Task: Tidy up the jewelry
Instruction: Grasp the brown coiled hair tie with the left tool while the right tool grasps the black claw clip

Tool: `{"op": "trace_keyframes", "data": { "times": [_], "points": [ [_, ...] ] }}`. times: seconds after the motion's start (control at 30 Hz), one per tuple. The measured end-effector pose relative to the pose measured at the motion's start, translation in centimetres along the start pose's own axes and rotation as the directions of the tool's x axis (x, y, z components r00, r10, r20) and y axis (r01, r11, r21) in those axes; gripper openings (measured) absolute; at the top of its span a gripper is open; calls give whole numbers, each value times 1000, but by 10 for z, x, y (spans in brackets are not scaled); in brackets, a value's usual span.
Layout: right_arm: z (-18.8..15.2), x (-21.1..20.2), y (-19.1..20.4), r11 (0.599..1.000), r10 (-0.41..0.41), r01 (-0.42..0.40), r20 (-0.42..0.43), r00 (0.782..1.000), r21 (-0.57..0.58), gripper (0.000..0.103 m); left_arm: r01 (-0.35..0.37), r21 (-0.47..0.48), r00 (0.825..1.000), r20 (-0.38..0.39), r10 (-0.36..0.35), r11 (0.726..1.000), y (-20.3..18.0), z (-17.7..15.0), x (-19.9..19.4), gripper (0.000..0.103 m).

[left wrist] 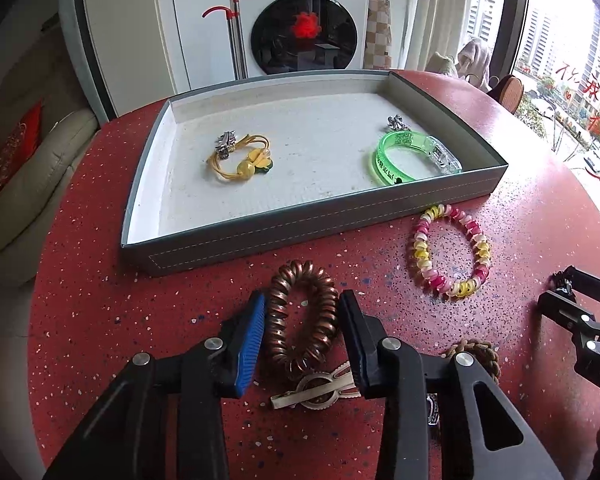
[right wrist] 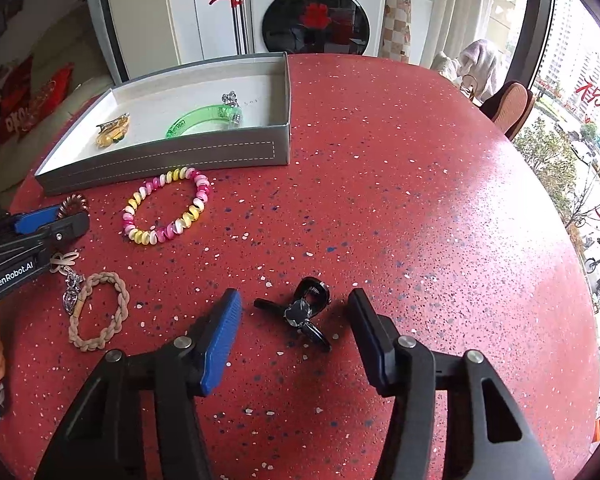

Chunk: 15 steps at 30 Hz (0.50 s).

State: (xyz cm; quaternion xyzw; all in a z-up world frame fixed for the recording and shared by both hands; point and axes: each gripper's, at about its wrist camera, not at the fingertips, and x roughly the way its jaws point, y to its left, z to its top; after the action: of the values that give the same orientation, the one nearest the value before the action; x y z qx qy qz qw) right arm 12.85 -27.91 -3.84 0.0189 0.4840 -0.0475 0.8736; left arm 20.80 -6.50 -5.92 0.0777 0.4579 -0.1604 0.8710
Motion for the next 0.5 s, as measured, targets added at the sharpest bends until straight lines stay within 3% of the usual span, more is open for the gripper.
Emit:
{"op": "trace_keyframes", "data": {
  "times": [0.1, 0.17, 0.33, 0.5],
  "points": [
    [0, -1, 2, 1000, 6, -6, -1, 1000, -4, 51, -3, -2, 1000, 3, 3, 1000, 2, 0, -1, 47],
    [-1, -3, 4, 1000, 3, -3, 2, 1000, -6, 40, 3, -13, 1000, 4, -3, 1000, 5, -1, -2, 42],
    [-3, -6, 4, 1000, 5, -5, 11, 1000, 3, 39, 18, -32, 1000, 18, -18, 999, 12, -4, -10, 42],
    [-3, -16, -1, 998, 56, -57, 24, 998, 35, 39, 58, -61, 998, 21, -57, 996, 20, -11, -19, 42]
  ]
}}
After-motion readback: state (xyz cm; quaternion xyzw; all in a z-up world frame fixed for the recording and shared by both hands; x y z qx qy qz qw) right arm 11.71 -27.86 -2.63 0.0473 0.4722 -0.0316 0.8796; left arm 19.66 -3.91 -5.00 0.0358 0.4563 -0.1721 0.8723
